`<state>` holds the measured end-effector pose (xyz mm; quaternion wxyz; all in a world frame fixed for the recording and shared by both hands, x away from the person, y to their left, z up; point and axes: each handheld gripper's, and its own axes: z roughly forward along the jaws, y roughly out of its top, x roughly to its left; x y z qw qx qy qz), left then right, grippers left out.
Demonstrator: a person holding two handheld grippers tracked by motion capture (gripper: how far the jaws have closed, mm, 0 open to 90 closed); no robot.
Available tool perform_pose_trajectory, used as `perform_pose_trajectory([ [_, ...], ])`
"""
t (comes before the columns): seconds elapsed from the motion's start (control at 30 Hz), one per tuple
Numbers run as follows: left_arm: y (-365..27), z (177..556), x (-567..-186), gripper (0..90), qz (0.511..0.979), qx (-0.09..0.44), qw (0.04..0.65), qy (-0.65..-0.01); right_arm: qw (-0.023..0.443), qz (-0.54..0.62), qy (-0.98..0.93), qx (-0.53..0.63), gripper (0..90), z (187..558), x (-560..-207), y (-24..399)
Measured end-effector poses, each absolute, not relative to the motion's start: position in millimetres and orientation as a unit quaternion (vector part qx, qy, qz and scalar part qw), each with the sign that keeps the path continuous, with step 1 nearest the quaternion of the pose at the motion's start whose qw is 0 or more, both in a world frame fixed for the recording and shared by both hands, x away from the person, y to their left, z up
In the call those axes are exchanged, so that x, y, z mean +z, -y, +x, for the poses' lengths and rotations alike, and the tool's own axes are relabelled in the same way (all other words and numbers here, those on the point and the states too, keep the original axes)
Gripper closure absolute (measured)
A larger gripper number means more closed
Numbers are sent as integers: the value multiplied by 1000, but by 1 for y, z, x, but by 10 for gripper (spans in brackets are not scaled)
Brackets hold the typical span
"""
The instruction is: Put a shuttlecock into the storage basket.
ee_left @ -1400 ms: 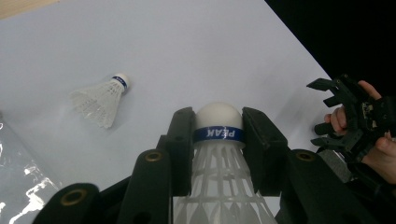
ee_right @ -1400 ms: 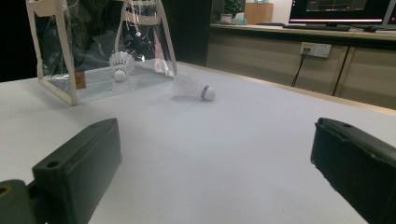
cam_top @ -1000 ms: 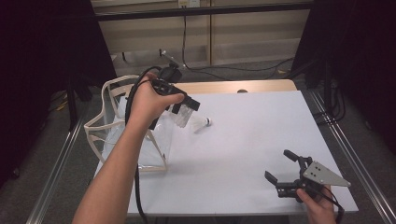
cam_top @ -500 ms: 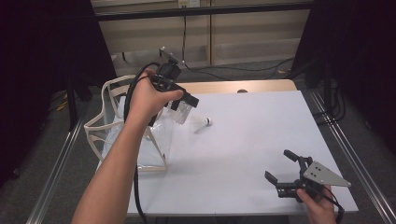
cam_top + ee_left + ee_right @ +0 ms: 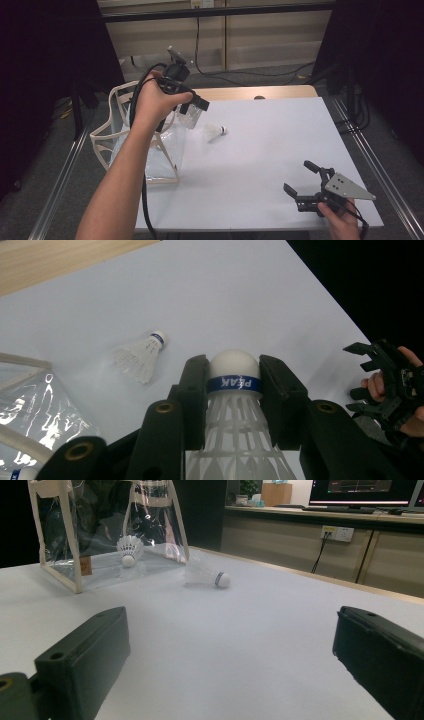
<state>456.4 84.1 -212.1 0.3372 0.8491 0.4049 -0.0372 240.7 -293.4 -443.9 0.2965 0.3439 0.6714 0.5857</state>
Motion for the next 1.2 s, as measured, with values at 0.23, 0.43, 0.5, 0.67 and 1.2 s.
perform_pose_trajectory([
  [0.23,-86,458,-208,656,849,-34,335,-408,297,344,-671,586,14,241,-444,293],
  [0.43,-88,460,-207,656,848,-31,335,-410,297,344,-672,585,14,240,-444,294],
  [0.5,-88,461,-206,656,848,-33,335,-410,297,344,-672,585,14,240,-444,294],
  [0.67,-90,462,-205,656,846,-31,336,-413,296,344,-671,586,14,240,-444,294],
  [1.2,-97,464,-197,656,843,-21,338,-418,299,342,-670,587,14,240,-444,294],
])
